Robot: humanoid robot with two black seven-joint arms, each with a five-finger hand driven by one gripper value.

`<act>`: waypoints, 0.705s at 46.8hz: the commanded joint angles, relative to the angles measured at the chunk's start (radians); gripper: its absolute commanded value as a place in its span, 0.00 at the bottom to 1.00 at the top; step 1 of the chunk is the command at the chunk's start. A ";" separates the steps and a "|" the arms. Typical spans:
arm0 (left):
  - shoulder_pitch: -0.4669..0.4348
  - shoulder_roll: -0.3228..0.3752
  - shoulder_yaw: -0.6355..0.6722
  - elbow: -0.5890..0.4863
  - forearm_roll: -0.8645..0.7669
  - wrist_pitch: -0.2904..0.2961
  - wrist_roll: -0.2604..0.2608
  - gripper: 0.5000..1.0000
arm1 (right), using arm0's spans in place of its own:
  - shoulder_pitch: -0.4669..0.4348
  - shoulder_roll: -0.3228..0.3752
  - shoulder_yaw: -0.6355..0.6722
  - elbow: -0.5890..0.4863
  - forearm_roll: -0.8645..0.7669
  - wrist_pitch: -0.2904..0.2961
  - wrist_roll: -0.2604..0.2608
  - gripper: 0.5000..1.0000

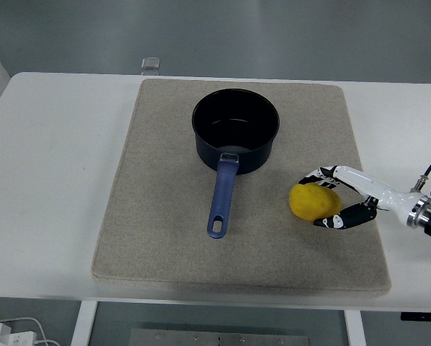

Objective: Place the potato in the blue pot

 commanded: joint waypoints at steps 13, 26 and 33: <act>0.000 0.000 0.000 0.000 0.000 0.000 0.000 1.00 | 0.000 -0.004 0.003 -0.001 0.000 -0.001 0.000 0.00; 0.000 0.000 0.000 0.000 0.000 0.000 0.000 1.00 | 0.058 -0.045 0.009 -0.010 0.009 0.013 0.016 0.00; 0.000 0.000 0.000 0.000 0.000 0.000 0.000 1.00 | 0.145 -0.094 0.011 -0.028 0.015 0.067 0.025 0.00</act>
